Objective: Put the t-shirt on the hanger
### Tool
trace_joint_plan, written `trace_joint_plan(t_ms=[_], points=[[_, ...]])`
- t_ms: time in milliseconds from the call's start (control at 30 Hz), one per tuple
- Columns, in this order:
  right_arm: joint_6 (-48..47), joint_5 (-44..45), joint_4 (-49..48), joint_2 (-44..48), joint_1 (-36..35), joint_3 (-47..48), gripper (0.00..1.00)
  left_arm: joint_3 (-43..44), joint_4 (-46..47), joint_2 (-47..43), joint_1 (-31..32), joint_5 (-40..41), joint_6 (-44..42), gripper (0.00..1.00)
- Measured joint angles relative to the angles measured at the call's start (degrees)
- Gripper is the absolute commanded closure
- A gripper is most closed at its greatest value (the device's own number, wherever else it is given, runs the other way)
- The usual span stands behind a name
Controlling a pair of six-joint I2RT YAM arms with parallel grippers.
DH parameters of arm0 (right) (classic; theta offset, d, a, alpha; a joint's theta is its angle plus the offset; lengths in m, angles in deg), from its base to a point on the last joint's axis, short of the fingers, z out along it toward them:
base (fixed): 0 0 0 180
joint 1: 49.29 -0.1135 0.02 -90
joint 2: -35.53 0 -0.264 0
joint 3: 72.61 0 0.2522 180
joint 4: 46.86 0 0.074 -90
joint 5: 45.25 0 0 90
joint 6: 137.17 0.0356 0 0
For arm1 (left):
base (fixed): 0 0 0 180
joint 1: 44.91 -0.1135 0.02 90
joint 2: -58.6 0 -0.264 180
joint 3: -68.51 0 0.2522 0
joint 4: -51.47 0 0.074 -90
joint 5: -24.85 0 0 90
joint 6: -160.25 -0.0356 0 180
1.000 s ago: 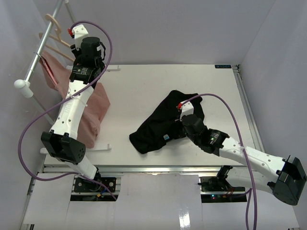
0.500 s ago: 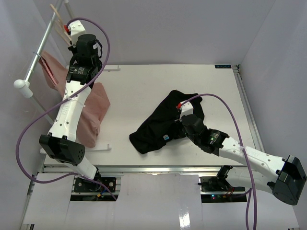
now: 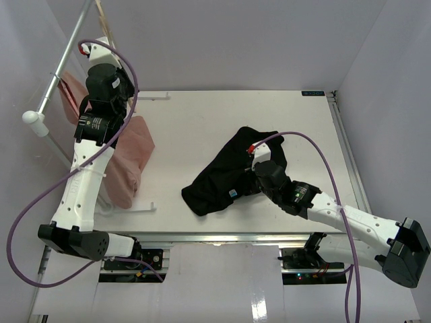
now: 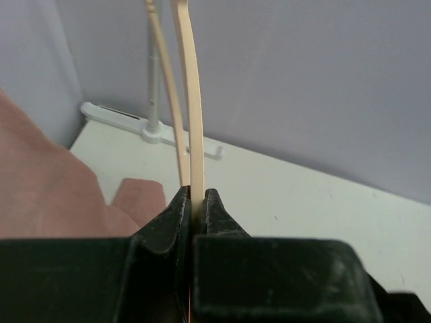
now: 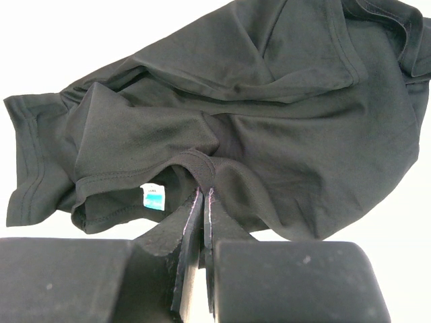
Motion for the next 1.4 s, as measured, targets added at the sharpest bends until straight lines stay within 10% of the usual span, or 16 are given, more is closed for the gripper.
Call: trace_joint_plan(t_ms=[333, 633, 967, 1400], points=[[0.8, 3.2, 0.2, -3.4, 0.0, 0.0, 0.92, -13.1, -3.7, -0.2, 1.1, -31.7, 2.3, 1.00], [1.9, 4.6, 0.3, -3.2, 2.0, 0.0, 0.92, -27.6, -8.1, -6.6, 1.9, -38.7, 1.1, 1.00], [4.9, 5.2, 6.4, -5.1, 13.5, 6.8, 0.92, -34.8, -8.6, -15.4, 20.4, -45.9, -1.9, 1.00], [5.2, 3.9, 10.5, -3.8, 17.0, 10.0, 0.92, -34.8, -13.0, -29.2, 20.6, -44.8, -2.8, 1.00]])
